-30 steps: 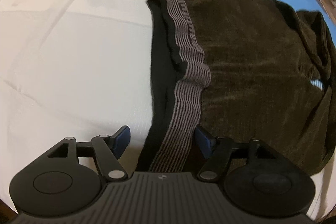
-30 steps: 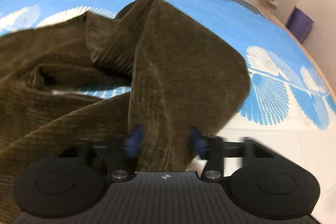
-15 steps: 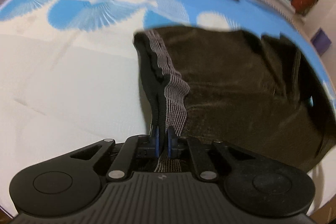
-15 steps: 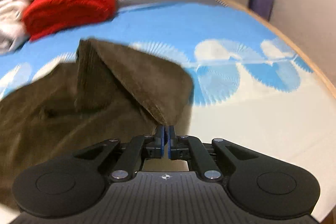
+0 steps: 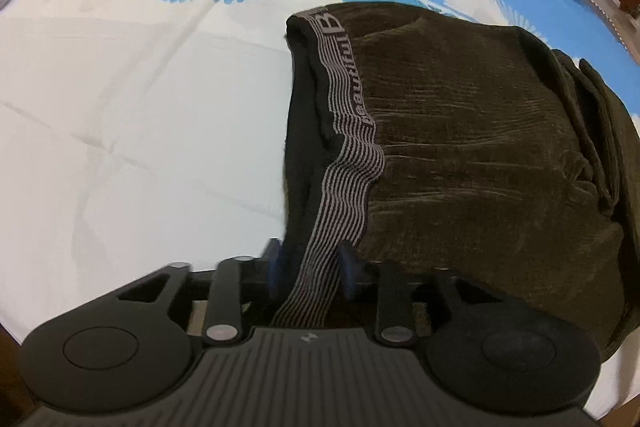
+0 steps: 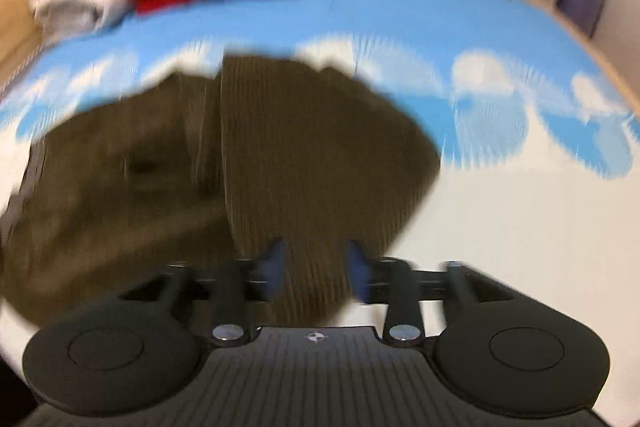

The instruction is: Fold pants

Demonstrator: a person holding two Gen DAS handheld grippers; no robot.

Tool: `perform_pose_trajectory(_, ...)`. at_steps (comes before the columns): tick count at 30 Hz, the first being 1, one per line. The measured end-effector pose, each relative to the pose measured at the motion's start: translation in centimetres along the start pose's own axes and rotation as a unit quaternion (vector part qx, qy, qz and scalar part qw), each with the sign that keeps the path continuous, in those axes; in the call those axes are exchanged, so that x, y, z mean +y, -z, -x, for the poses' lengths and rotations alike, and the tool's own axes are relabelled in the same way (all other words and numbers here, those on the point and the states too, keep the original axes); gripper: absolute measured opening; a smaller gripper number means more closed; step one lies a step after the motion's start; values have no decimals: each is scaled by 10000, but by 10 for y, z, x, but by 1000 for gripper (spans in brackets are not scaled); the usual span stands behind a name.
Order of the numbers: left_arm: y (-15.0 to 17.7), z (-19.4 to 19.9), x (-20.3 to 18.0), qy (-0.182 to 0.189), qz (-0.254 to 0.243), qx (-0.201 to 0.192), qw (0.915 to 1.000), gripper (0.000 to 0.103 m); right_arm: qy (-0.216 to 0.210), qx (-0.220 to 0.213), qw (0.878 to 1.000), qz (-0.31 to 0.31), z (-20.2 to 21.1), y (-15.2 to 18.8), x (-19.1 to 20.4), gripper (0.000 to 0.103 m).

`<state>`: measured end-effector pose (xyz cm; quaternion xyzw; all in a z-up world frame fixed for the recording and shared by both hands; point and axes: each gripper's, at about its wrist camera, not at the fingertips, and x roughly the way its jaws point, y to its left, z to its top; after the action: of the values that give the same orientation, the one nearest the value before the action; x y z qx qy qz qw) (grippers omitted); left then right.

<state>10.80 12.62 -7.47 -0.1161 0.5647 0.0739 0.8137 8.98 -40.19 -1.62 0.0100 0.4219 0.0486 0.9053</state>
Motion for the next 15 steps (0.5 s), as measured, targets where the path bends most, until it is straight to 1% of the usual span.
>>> perform_pose_trajectory(3, -3, -12, -4, 14, -27, 238, 9997, 51, 13, -64, 9994, 338, -24, -18, 25, 53)
perform_pose_trajectory(4, -3, -16, -8, -18, -85, 295, 9995, 53, 41, -32, 9989, 464, -33, -21, 37, 56)
perform_pose_trajectory(5, -2, -19, -11, -70, -165, 351, 9992, 57, 61, 19, 9982, 597, -44, -22, 49, 58)
perform_pose_trajectory(7, -3, -25, -16, -146, -282, 429, 9986, 58, 96, 220, 9954, 927, -67, -27, 67, 60)
perform_pose_trajectory(9, -7, -32, -15, -166, -291, 476, 9983, 59, 222, 453, 9902, 1299, -95, -30, 85, 60)
perform_pose_trajectory(11, -5, -34, -13, -163, -268, 523, 9981, 60, 426, 704, 9825, 1674, -117, -26, 100, 60)
perform_pose_trajectory(13, -5, -38, -11, -154, -289, 553, 9979, 60, 643, 924, 9733, 2000, -136, -22, 106, 60)
perform_pose_trajectory(15, -7, -42, -11, -148, -365, 567, 9976, 57, 857, 1078, 9668, 2153, -147, -18, 103, 56)
